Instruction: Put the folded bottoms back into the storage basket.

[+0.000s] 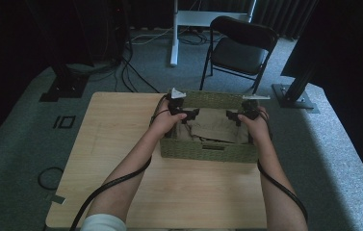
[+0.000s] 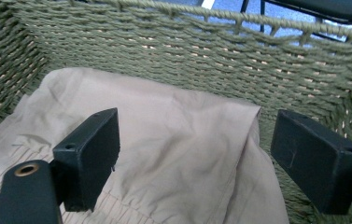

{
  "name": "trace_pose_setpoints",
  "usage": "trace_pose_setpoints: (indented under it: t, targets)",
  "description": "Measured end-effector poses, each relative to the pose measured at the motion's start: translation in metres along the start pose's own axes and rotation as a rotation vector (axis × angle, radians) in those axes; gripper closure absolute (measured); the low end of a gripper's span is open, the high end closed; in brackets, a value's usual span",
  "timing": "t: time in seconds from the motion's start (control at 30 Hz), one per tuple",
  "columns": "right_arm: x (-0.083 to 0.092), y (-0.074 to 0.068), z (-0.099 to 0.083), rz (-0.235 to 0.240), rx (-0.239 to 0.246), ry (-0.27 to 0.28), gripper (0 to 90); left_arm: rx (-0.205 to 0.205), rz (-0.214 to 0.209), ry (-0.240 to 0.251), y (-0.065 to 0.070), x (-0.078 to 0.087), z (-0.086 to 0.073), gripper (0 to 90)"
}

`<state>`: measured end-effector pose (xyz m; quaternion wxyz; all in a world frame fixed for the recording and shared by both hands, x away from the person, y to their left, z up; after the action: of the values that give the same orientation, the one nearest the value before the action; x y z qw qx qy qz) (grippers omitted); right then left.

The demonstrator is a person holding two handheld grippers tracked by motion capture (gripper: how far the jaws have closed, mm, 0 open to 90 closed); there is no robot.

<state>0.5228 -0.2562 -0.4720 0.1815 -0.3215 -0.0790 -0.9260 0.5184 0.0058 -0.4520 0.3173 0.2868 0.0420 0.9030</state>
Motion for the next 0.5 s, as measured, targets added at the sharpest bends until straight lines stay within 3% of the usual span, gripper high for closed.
trace_pose_setpoints:
  t: [0.2, 0.5]
  targets:
    - [0.010, -0.005, 0.006, 0.006, 0.014, 0.015, 15.4, -0.018, 0.007, 0.020, 0.000, 0.012, 0.006, 18.9]
    - [0.023, -0.013, 0.009, 0.007, 0.044, 0.028, 15.5, -0.011, -0.024, 0.004, 0.004, 0.028, 0.004, 18.8]
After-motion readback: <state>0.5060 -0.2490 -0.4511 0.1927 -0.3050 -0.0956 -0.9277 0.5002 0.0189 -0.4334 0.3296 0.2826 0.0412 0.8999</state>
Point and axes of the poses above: each handheld gripper's, and its own axes: x roughly backward along the jaws, z roughly out of its top, y roughly to its right, the point moved 4 cm from there along -x, roughly forward along the jaws, and after that the axes turned 9 degrees about x, right-handed, at the moved point
